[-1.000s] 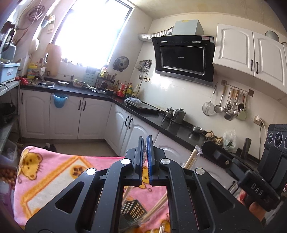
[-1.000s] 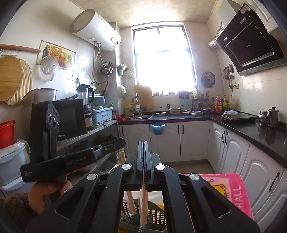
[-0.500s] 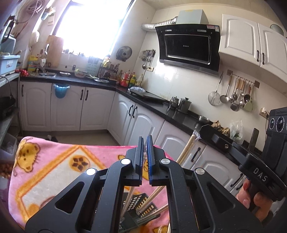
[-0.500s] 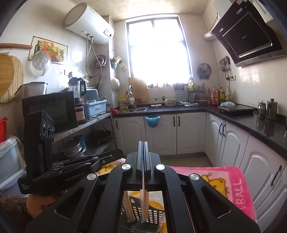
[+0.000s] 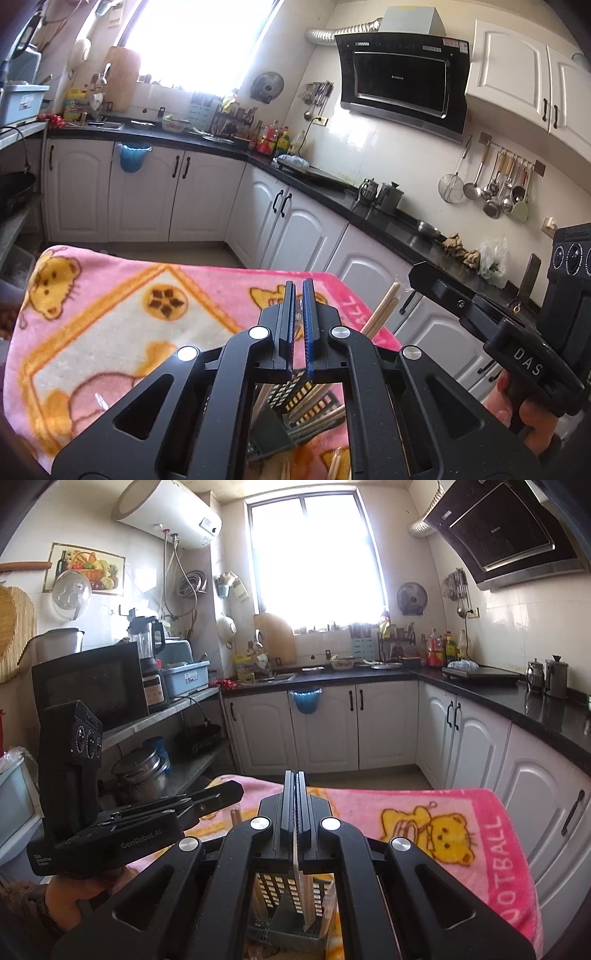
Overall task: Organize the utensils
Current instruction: 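Lower the chopsticks into the caddy and open both grippers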
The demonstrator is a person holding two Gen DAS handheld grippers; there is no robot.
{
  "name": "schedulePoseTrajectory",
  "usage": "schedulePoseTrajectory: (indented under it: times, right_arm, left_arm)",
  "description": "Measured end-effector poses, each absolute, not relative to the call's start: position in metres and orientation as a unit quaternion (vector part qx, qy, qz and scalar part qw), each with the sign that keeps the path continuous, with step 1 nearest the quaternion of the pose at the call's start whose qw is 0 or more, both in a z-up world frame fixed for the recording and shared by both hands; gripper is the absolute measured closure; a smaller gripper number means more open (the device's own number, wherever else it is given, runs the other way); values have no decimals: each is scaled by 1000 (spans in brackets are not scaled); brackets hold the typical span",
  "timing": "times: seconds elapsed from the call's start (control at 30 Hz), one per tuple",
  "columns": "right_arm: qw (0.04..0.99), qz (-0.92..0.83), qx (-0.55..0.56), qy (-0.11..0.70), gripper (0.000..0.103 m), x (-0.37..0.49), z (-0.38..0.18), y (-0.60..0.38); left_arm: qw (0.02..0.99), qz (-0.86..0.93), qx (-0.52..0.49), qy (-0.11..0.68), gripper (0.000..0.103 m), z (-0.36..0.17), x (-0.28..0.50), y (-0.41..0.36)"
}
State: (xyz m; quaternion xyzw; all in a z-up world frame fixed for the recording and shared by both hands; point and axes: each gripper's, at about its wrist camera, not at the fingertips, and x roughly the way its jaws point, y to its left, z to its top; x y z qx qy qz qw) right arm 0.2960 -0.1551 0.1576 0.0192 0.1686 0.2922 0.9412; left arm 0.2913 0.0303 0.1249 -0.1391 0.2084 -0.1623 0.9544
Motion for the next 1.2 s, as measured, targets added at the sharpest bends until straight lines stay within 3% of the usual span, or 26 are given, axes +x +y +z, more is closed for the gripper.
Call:
schedulePoseTrajectory:
  times: [0.43, 0.5, 0.93, 1.2]
  right_arm:
    - [937, 293, 27, 189, 100, 288, 141, -164]
    - [937, 290, 28, 192, 85, 287, 139, -166]
    - [946, 259, -2, 194, 66, 263, 132, -172]
    - [947, 251, -13, 198, 60, 250, 125, -175]
  left_arm:
    - [956, -158, -131, 212, 101, 115, 280, 27]
    - [956, -157, -132, 212, 101, 115, 279, 27]
    - [956, -147, -160, 198, 64, 114, 251, 47]
    - [955, -147, -167, 197, 51, 110, 231, 52]
